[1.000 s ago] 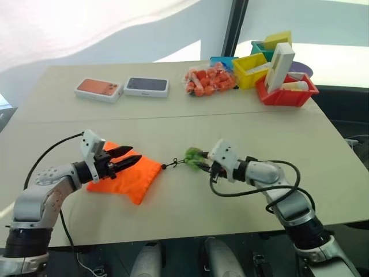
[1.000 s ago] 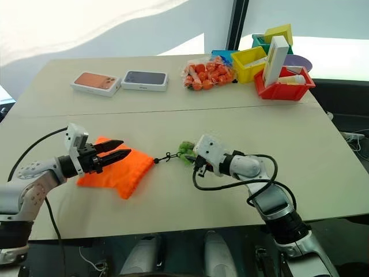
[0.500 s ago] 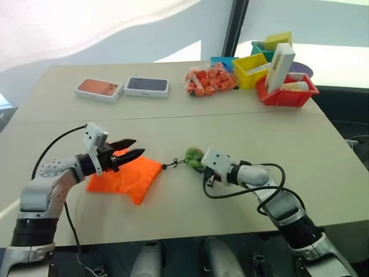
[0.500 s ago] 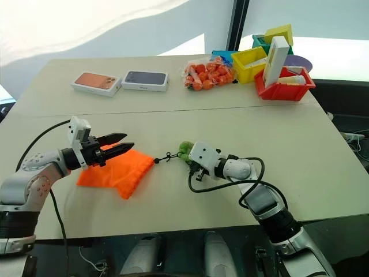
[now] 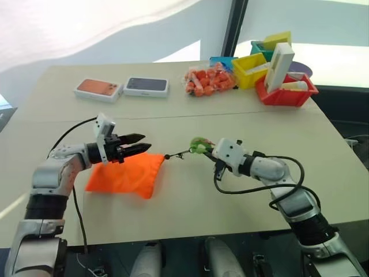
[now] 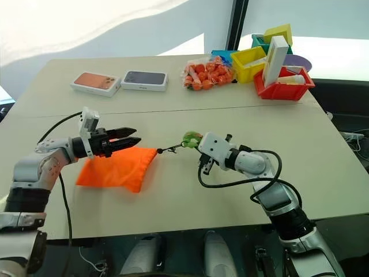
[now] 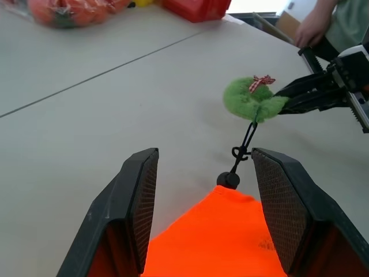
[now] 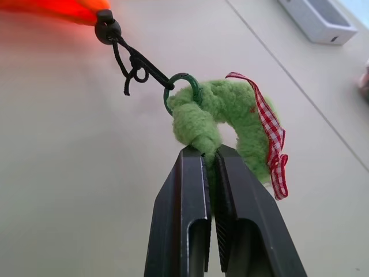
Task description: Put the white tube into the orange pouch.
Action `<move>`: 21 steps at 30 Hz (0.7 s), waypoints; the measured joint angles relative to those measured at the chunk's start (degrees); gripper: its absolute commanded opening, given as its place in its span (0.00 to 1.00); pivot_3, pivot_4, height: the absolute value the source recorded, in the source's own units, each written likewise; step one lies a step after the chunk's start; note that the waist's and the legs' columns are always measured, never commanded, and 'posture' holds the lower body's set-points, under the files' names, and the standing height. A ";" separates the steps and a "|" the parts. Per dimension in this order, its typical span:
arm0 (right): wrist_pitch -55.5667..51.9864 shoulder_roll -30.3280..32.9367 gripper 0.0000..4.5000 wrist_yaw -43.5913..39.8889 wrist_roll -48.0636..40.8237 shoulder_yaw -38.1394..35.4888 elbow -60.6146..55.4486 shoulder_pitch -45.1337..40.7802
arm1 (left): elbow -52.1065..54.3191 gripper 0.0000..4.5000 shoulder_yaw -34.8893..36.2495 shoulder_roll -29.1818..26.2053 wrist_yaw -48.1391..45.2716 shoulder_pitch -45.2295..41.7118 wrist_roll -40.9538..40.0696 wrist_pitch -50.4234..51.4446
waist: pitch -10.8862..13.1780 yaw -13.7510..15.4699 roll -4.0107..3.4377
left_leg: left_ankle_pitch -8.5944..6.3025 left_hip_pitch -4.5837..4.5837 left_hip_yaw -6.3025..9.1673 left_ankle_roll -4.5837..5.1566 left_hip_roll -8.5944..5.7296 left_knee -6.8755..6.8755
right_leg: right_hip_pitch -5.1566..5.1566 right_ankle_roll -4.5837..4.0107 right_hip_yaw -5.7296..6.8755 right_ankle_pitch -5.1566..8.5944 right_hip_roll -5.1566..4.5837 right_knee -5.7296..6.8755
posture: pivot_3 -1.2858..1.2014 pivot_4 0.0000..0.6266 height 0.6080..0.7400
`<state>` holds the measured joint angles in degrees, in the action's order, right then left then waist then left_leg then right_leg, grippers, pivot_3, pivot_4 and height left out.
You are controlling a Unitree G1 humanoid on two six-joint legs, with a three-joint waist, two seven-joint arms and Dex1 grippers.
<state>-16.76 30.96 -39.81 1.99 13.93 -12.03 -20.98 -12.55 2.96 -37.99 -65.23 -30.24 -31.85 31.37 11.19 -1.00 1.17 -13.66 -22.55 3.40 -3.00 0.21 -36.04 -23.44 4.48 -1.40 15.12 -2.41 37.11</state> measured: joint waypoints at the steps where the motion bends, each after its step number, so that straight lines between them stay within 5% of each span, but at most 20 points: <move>1: 1.26 0.02 0.01 0.05 0.09 -0.03 0.04 -0.46 | -2.65 0.61 -1.21 0.07 -1.73 -1.74 0.45 0.30 | 0.00 0.00 0.00 | 0.00 0.00 0.00 0.00 -0.01 0.00 | 0.00 0.00 0.00 0.00 0.00 0.00 | 0.52 0.24 1.00; 8: 7.71 -0.07 0.01 0.82 2.35 -0.07 1.09 -1.66 | -15.86 0.61 -5.67 2.26 -9.43 -11.79 4.83 -0.26 | 0.01 0.01 0.01 | 0.00 -0.03 0.02 0.00 -0.09 -0.03 | 0.01 0.08 0.00 0.03 -0.04 0.02 | 0.52 0.24 1.00; 21: 15.76 -0.66 0.01 -0.03 2.67 0.13 1.18 -1.67 | -27.01 0.61 -11.16 4.64 -22.60 -17.80 9.37 1.88 | 0.01 -0.13 0.02 | 0.00 -0.04 0.07 0.01 -0.12 -0.04 | 0.00 0.14 0.01 0.05 -0.04 0.10 | 0.52 0.24 1.00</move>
<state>-1.00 30.30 -39.84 4.67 14.06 -10.86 -22.64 -39.56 -8.21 -33.34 -87.83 -48.04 -22.49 33.25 11.20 -1.13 1.18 -13.66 -22.59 3.47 -2.99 0.08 -36.08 -23.44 4.62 -1.39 15.17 -2.45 37.21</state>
